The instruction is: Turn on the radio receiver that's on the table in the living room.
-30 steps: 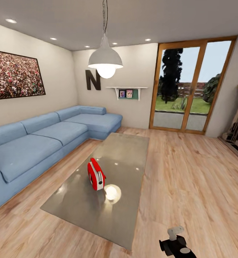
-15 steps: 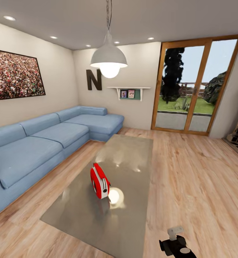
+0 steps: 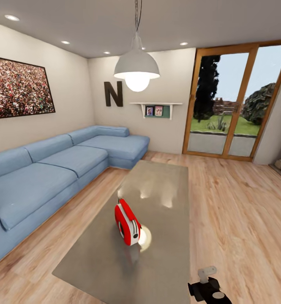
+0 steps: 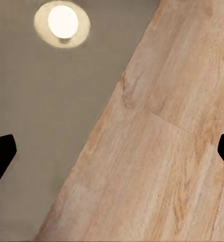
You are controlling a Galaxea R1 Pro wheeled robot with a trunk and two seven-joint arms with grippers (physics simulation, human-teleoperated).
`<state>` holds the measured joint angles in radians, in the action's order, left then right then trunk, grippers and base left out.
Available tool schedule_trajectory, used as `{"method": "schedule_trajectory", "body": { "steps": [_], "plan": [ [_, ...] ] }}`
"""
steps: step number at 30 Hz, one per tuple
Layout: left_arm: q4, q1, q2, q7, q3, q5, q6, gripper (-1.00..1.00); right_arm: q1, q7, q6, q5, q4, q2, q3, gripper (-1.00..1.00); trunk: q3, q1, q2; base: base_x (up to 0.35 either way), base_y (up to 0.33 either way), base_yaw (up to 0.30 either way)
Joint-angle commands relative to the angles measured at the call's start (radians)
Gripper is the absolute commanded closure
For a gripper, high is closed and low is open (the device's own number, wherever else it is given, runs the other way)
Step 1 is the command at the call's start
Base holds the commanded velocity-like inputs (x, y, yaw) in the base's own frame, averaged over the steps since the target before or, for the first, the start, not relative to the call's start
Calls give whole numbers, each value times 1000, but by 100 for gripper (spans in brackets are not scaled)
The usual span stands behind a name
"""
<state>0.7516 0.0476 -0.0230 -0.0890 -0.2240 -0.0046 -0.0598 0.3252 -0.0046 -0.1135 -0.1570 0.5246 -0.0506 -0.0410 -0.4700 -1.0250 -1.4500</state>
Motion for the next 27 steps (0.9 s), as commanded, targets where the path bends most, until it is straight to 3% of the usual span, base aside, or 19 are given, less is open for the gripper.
{"method": "schedule_trajectory", "body": {
  "steps": [1, 12, 20, 27],
  "plan": [
    [0, 0, 0, 0, 0, 0, 0, -100, 0, 0, 0, 0, 0, 0, 0, -100, 0, 0, 0, 231, 189, 0],
    [0, 0, 0, 0, 0, -1, 0, -100, 0, 0, 78, 4, -3, 0, -2, -100, 0, 0, 0, 147, 109, 0],
    [0, 0, 0, 0, 0, -1, 1, -100, 0, 2, 85, -37, 0, 0, 1, -100, 0, 0, 0, 2, 1, 0],
    [0, 0, 8, 0, -1, -1, 17, -100, 11, 6, 46, -52, 162, 20, -10, -100, 0, 0, 0, 0, 0, 0]
  ]
}}
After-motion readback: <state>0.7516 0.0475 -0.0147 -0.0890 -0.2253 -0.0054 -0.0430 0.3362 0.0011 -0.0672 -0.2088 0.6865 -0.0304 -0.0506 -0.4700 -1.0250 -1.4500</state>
